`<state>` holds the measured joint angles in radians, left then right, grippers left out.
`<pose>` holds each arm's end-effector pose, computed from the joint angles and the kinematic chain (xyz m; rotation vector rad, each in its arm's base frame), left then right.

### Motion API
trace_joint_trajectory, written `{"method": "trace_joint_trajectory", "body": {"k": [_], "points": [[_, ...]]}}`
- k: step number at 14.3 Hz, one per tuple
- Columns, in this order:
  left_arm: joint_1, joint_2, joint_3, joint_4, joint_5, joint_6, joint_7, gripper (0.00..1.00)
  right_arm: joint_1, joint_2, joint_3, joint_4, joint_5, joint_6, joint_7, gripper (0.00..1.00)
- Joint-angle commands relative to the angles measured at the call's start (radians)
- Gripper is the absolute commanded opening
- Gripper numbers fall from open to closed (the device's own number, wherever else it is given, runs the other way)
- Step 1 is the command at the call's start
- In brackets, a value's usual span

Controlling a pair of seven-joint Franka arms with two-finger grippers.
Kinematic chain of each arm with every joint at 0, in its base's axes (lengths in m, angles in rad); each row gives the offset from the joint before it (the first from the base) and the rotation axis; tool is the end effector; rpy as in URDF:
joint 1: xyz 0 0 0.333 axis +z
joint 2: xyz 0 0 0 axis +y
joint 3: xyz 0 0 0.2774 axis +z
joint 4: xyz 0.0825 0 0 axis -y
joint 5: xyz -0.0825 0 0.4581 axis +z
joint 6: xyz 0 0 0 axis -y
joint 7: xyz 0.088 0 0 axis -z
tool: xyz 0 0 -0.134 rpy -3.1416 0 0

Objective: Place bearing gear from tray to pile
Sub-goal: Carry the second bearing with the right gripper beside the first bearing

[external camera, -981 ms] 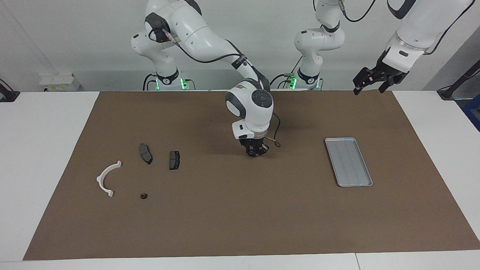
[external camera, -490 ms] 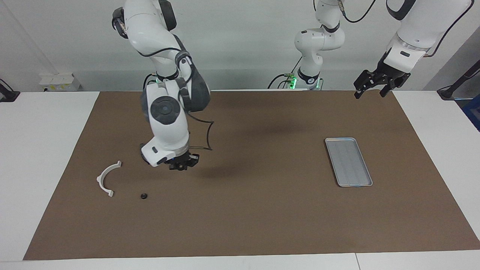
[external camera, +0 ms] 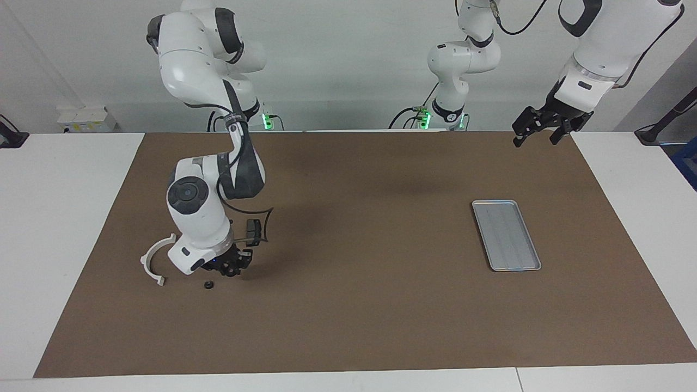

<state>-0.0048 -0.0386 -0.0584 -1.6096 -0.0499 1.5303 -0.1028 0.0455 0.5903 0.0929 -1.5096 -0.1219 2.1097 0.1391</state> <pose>0.6107 -0.0460 0.5584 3.0961 0.0599 -0.0690 0.7446 0.0889 0.2260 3.0895 0.0699 0.0313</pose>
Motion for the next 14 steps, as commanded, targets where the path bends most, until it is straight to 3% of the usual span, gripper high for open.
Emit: {"method": "trace_joint_trajectory", "body": {"k": [1,8,9,10,14], "points": [[-0.098,-0.035,0.098,-0.047,0.016,0.03,-0.005,1.0,-0.024,-0.015,0.016,-0.081,-0.01,0.096,-0.012,0.0],[-0.081,-0.047,0.098,-0.073,0.018,0.05,0.014,1.0,-0.036,-0.001,0.016,-0.116,-0.009,0.161,-0.006,0.0],[-0.081,-0.049,0.098,-0.078,0.018,0.047,0.015,1.0,-0.039,-0.001,0.018,-0.116,-0.009,0.159,-0.006,0.21],[-0.08,-0.059,0.098,-0.096,0.018,0.05,0.015,1.0,-0.038,-0.001,0.016,-0.116,-0.009,0.159,-0.003,0.99],[-0.081,-0.066,0.095,-0.104,0.018,0.018,0.018,1.0,-0.033,-0.046,0.014,-0.109,-0.01,0.125,-0.006,1.0]]}}
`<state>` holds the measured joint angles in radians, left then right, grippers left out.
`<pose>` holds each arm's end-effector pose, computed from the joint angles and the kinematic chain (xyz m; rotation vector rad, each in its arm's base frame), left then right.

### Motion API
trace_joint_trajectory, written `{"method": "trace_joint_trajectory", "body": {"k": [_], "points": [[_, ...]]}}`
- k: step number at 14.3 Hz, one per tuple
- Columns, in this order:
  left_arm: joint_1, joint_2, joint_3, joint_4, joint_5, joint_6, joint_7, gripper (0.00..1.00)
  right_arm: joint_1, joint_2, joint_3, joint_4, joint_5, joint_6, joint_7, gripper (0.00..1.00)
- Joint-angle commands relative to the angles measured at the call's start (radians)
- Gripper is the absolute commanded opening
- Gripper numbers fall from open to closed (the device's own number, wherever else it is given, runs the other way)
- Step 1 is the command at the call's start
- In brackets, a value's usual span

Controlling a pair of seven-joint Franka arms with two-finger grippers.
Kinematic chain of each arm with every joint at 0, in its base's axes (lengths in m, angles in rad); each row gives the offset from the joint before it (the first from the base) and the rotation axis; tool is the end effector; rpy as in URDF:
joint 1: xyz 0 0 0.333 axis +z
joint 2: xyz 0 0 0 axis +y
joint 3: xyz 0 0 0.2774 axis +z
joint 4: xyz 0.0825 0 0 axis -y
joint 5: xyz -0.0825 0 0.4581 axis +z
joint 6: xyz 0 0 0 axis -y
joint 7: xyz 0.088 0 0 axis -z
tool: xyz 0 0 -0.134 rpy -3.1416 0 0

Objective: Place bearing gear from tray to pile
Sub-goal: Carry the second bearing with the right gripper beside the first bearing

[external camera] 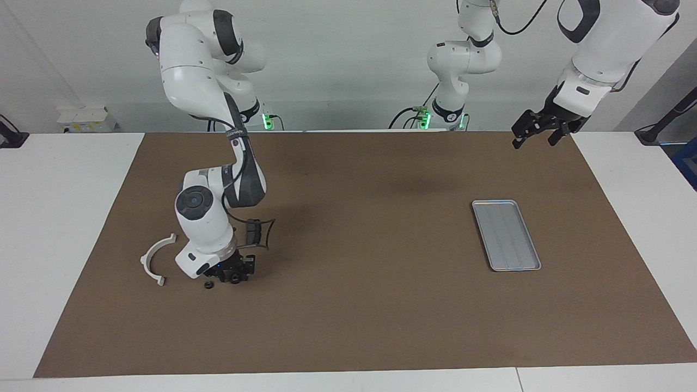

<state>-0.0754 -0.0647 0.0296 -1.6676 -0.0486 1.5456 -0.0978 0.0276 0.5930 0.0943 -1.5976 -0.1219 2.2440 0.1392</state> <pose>0.6042 -0.0339 0.5442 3.0928 0.0805 -0.0941 0.7355 0.0796 0.1906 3.1021 0.0598 0.0967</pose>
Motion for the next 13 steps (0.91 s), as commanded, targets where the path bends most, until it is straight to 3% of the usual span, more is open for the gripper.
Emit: {"method": "trace_joint_trajectory", "body": {"k": [1,10,13], "points": [[-0.014,-0.041,0.007,-0.046,0.016,-0.007,0.012,1.0,-0.017,-0.064,0.013,-0.021,-0.01,-0.026,-0.006,1.0],[-0.024,-0.075,0.006,-0.116,0.016,-0.01,0.012,1.0,-0.052,-0.122,0.015,-0.021,-0.009,-0.105,-0.007,1.0],[-0.026,-0.083,0.006,-0.129,0.016,0.002,0.012,1.0,-0.052,-0.189,0.012,-0.028,0.025,-0.17,-0.009,1.0]]}}
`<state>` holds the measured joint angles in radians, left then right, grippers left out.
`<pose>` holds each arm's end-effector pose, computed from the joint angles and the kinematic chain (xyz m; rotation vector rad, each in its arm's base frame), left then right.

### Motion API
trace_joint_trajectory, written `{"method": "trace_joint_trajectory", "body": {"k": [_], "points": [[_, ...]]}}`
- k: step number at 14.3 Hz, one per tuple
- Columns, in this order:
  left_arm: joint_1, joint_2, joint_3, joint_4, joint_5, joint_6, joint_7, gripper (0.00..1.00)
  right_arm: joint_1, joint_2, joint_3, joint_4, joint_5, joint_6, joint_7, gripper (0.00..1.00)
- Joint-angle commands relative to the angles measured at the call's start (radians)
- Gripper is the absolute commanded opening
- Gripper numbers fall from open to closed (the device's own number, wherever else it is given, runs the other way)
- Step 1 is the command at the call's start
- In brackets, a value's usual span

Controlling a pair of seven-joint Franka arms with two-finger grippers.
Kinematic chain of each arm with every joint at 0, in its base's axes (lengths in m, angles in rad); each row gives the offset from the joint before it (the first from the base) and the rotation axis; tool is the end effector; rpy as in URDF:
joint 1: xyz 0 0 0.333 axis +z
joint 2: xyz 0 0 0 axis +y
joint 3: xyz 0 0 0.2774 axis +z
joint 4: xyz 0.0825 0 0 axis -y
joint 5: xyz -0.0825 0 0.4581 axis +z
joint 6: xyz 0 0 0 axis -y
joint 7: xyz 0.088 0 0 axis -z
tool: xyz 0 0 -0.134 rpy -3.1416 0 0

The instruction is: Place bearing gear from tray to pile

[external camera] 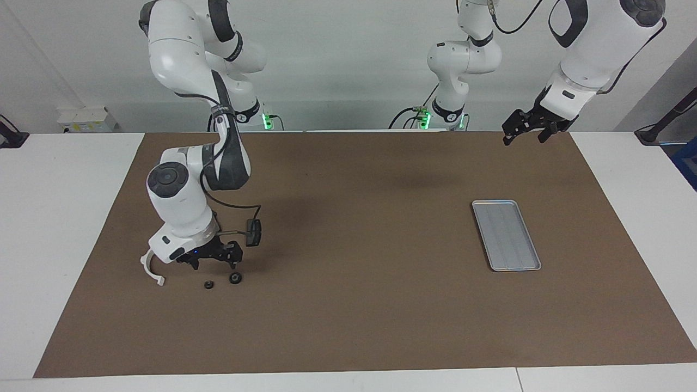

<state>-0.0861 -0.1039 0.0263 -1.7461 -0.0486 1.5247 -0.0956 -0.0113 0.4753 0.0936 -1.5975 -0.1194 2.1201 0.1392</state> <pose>0.5864 -0.0414 0.5238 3.0934 0.0559 -0.1877 0.7346 0.0477 0.2656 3.0854 -0.0130 0.0870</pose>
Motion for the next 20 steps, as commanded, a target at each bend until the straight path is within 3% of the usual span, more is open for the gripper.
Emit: {"method": "trace_joint_trajectory", "body": {"k": [1,6,9,13,20], "points": [[-0.015,-0.045,0.009,-0.055,0.016,0.026,0.01,1.0,-0.013,-0.105,0.012,-0.029,0.036,-0.089,-0.01,1.0],[-0.017,-0.06,0.004,-0.089,0.016,0.048,0.008,1.0,-0.016,-0.438,0.012,-0.105,0.101,-0.386,-0.012,1.0],[-0.017,-0.06,0.004,-0.09,0.016,0.055,0.008,1.0,0.004,-0.547,0.011,-0.105,0.103,-0.535,-0.012,1.0],[-0.017,-0.08,0.004,-0.133,0.016,0.095,0.008,1.0,0.092,-0.587,-0.052,-0.087,0.106,-0.624,-0.006,1.0],[-0.017,-0.083,0.004,-0.136,0.016,0.1,0.008,1.0,0.082,-0.589,-0.048,-0.078,0.104,-0.643,-0.012,1.0]]}}
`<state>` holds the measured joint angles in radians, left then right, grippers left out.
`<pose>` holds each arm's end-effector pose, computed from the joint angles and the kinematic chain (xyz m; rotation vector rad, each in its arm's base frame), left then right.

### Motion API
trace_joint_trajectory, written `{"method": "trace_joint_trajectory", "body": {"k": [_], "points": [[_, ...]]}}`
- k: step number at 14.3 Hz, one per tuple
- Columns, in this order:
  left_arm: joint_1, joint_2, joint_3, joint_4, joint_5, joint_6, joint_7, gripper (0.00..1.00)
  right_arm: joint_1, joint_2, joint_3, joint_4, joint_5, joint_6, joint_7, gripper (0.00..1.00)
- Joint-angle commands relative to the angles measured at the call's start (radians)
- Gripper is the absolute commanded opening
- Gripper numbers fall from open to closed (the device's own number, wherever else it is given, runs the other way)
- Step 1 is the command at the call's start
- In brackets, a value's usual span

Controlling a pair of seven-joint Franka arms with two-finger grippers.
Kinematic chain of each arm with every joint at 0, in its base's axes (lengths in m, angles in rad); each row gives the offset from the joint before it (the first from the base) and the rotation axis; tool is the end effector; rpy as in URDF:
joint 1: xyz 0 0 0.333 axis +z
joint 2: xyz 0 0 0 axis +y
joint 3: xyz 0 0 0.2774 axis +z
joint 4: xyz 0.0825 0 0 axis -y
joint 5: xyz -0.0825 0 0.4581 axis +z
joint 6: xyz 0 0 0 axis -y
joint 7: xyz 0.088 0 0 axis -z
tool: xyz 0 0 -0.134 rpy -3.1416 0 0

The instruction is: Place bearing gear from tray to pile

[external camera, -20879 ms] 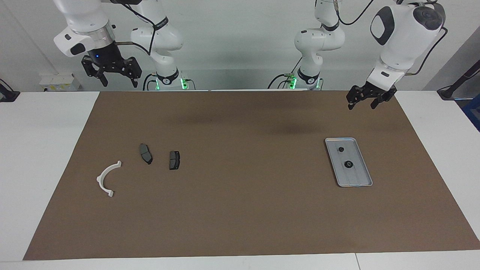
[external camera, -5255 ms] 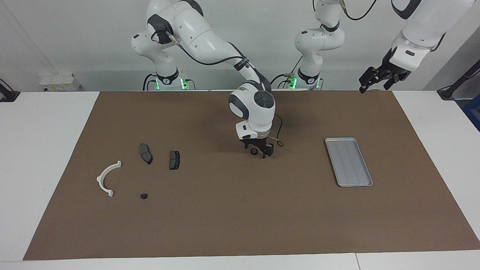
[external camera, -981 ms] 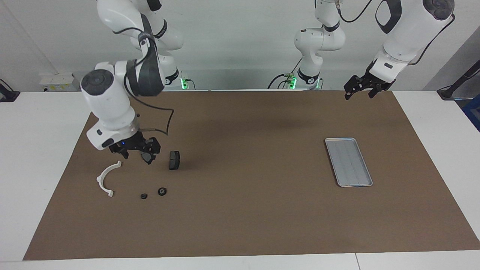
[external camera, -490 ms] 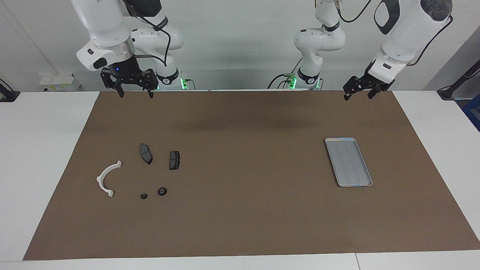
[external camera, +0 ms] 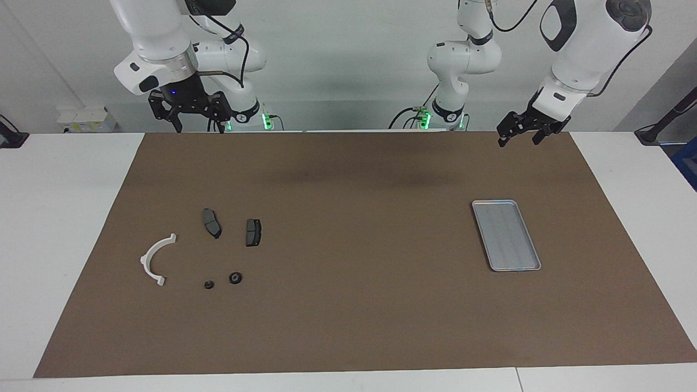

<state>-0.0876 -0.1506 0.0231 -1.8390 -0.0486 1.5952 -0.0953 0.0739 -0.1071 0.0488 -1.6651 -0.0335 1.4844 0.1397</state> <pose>0.5781 -0.0433 0.5064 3.0932 0.0523 -0.1503 0.5834 0.0682 0.5659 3.0917 -0.0296 -0.1052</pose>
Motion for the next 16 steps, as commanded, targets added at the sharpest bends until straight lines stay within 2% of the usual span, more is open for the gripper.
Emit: {"method": "trace_joint_trajectory", "body": {"k": [1,14,16], "points": [[-0.015,-0.037,0.008,-0.043,0.016,0.026,0.008,1.0,-0.002,-0.008,-0.001,-0.011,0.017,-0.009,-0.011,1.0],[-0.014,-0.037,0.008,-0.04,0.016,0.002,0.005,1.0,-0.002,-0.036,-0.009,0.004,0.021,-0.015,-0.002,1.0],[-0.014,-0.037,0.008,-0.039,0.016,0.002,0.006,1.0,-0.003,-0.034,-0.012,0.011,0.055,-0.012,0.0,1.0]]}}
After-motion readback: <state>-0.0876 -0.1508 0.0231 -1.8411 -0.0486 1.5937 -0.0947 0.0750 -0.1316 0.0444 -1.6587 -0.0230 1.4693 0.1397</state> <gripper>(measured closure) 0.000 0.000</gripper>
